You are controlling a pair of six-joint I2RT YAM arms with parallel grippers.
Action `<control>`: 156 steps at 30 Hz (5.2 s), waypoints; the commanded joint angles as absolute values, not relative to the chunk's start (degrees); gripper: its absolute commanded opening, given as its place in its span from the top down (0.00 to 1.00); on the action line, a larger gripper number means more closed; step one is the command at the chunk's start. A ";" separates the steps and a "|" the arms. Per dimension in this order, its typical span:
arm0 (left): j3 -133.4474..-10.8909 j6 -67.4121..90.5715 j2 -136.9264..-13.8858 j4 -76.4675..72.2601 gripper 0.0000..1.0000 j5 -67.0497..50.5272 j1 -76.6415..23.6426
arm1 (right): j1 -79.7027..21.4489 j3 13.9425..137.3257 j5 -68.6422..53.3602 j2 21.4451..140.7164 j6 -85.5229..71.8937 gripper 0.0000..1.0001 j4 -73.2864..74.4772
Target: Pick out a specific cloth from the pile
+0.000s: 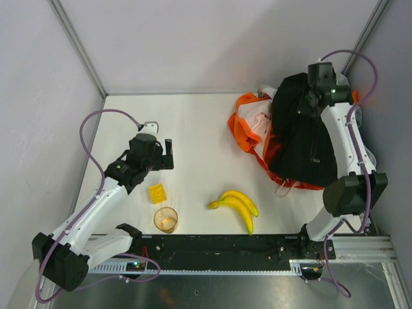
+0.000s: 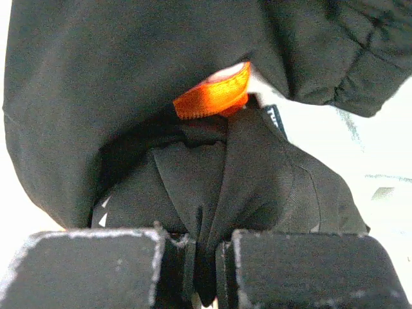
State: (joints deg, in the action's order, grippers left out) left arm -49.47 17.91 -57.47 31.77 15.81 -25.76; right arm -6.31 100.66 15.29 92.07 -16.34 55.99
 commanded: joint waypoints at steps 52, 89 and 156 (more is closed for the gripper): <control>-55.14 21.41 -58.48 26.84 0.00 -4.72 -26.02 | 8.26 80.59 -4.89 99.08 -17.36 0.39 36.79; -82.80 49.17 -107.84 16.40 0.00 -11.80 -58.67 | 1.07 46.83 -3.89 68.02 -21.11 0.13 33.17; -108.29 63.68 -136.80 6.08 0.94 -8.38 -58.56 | 20.79 47.95 -18.65 54.90 -22.12 1.00 31.41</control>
State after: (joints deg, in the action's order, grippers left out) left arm -106.61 68.12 -138.41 8.10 -11.33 -59.44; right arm 20.64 46.74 -17.47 55.51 -22.44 32.38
